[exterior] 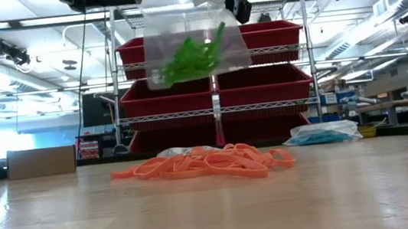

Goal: Sort rubber bands
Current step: Close the transparent zip bag

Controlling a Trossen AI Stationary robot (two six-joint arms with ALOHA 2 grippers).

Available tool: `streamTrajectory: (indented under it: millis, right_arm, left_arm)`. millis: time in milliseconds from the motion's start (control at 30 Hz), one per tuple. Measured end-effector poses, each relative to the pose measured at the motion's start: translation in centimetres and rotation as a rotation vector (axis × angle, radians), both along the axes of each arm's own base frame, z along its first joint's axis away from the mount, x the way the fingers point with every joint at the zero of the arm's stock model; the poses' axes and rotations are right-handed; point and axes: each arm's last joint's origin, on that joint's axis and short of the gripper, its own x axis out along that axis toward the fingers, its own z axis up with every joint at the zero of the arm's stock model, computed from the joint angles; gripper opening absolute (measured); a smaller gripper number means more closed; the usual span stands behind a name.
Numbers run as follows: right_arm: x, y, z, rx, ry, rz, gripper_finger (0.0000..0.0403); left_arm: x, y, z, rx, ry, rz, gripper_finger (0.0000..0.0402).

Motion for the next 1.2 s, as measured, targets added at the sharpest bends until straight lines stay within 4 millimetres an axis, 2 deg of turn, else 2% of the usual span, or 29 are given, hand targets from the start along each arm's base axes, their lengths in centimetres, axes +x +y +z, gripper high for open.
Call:
streamTrajectory:
  millis: [267, 600, 1033, 1200]
  right_arm:
    - [0.0, 0.1, 0.1, 0.010, -0.007, 0.020, 0.0000]
    - [0.0, 0.1, 0.1, 0.010, -0.007, 0.021, 0.0000]
    - [0.0, 0.1, 0.1, 0.009, -0.007, 0.021, 0.0000]
    - [0.0, 0.1, 0.1, 0.009, -0.007, 0.021, 0.0000]
  left_arm:
    - [0.1, 0.0, 0.4, 0.011, -0.024, 0.005, 0.0184]
    - [0.3, -0.1, 1.0, 0.016, -0.068, -0.028, 0.0128]
    - [1.0, 1.0, 1.1, 0.011, -0.078, -0.047, 0.0123]
    - [1.1, 1.2, 1.1, 0.014, -0.071, -0.050, 0.0099]
